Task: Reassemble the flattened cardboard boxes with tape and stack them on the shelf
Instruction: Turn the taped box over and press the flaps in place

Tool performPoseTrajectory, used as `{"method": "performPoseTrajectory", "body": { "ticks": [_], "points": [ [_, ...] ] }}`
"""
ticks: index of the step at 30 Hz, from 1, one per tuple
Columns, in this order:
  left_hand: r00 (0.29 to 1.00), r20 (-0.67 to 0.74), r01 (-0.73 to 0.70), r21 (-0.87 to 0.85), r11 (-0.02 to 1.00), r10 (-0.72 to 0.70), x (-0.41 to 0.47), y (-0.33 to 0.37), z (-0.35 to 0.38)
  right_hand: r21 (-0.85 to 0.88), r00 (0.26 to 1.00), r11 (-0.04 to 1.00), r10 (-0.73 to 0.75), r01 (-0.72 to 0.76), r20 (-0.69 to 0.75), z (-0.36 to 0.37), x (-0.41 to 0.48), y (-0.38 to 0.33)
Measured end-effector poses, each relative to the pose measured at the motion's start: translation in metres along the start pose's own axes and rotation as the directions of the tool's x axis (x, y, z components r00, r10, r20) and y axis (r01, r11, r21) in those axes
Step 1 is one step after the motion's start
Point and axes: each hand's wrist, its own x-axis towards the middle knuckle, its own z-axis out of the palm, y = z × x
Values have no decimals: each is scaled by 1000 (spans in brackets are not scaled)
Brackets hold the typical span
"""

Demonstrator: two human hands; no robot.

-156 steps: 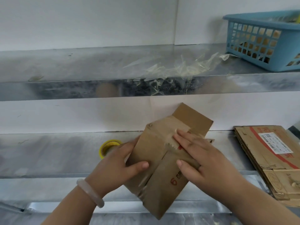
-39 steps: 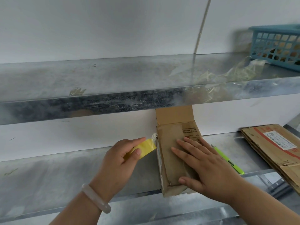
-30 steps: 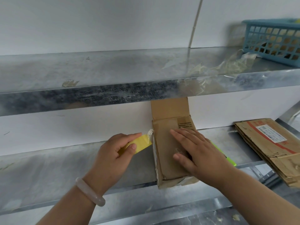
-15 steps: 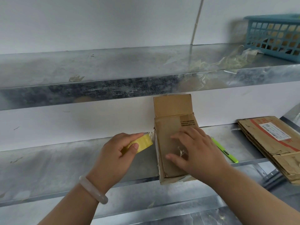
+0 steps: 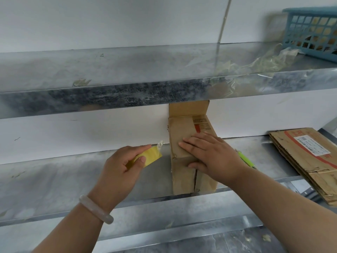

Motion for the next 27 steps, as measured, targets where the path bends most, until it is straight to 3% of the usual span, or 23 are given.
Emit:
{"method": "performPoseTrajectory", "body": {
  "ticks": [7,11,15,21,27],
  "points": [
    [999,32,-13,-9,1000,13,-2,-1,5,-92,993,995,-57,48,-101,18,-10,5],
    [999,43,-1,-12,1000,1,-3,-1,6,53,959,998,53,-40,-278,22,-26,2],
    [998,58,9,-2,1000,-9,-2,-1,9,67,970,993,107,-94,-216,24,-27,0],
    [998,56,-1,1,1000,1,-1,1,15,-81,985,986,140,-149,-105,20,-29,1],
    [998,65,-21,13,1000,20,-2,8,15,64,970,979,201,-194,-137,4,-31,-8]
  ]
}}
